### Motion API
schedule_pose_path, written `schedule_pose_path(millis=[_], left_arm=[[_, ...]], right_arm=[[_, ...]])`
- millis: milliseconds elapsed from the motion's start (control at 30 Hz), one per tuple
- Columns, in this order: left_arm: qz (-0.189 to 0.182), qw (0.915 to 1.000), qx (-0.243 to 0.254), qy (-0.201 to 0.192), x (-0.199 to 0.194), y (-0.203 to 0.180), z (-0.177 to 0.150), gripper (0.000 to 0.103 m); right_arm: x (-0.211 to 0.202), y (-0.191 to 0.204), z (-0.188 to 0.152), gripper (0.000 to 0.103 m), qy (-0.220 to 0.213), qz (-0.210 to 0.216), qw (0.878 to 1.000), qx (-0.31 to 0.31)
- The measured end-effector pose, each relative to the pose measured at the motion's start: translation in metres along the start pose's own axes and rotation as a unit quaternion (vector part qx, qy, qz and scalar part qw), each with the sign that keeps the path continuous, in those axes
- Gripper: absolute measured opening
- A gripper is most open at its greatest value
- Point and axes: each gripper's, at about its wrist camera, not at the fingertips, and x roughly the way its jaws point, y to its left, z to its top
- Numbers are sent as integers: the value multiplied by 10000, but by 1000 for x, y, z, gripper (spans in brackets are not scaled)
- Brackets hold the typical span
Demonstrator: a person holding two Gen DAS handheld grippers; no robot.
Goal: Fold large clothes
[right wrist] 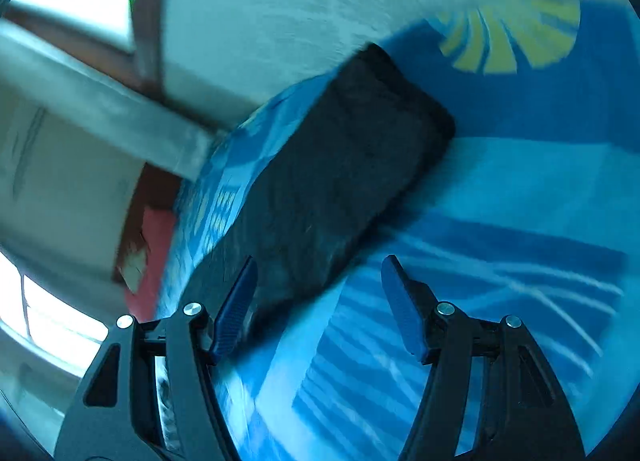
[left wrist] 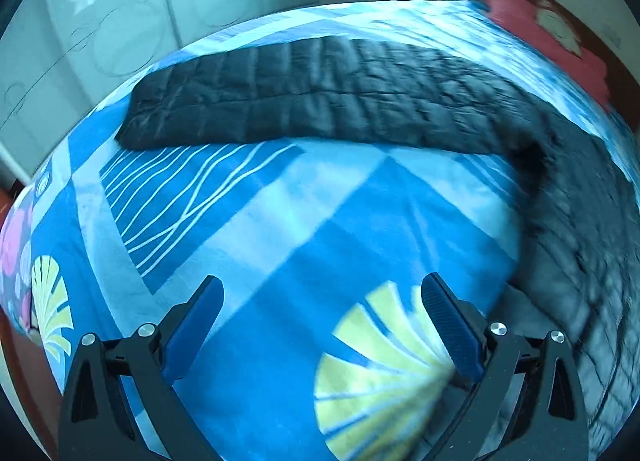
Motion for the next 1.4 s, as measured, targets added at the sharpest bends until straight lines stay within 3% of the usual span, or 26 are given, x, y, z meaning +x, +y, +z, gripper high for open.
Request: schedule_pose_path(millis=[67, 167, 300, 400, 433, 533, 667, 800, 967, 1067, 1167, 1400], left_arm=[[44, 9998, -172, 29, 6, 6, 1, 98], [159, 9995, -249, 134, 18, 11, 1, 98], [445, 9990, -29, 13, 23, 7, -2, 98], [468, 9989, -10, -21, 26, 6, 1, 98], [473, 9989, 5, -37, 26, 6, 1, 98], [489, 9988, 17, -101, 28, 7, 2, 99], [583, 9979, 181, -234, 24, 4, -1, 99], [672, 9963, 328, -416, 25, 5, -2, 99], [504, 9970, 226, -536, 26, 11, -5, 99], [507, 9968, 226, -581, 26, 11, -7, 99], [484, 9968, 202, -610, 26, 12, -10, 99], [450, 9964, 196, -687, 28, 12, -12, 99]], right_arm=[[7, -8, 8, 66, -249, 198, 9992, 229], [9, 1, 7, 69, -458, 95, 9988, 163], [14, 10, 6, 73, -560, 35, 9983, -133], [23, 3, 25, 71, -796, -12, 9967, 136], [25, 3, 28, 65, -838, -41, 9963, 166], [39, 5, 36, 7, -656, -114, 9978, -6], [35, 18, 31, 6, -692, -275, 9968, -297], [10, 83, 10, 6, -1035, -92, 9859, -1310], [9, 186, -55, 6, -875, 403, 9591, -2662], [31, 250, -119, 6, -384, 747, 9411, -3274], [49, 288, -179, 6, 34, 949, 9257, -3661], [81, 366, -347, 6, 1056, 1406, 8714, -4581]])
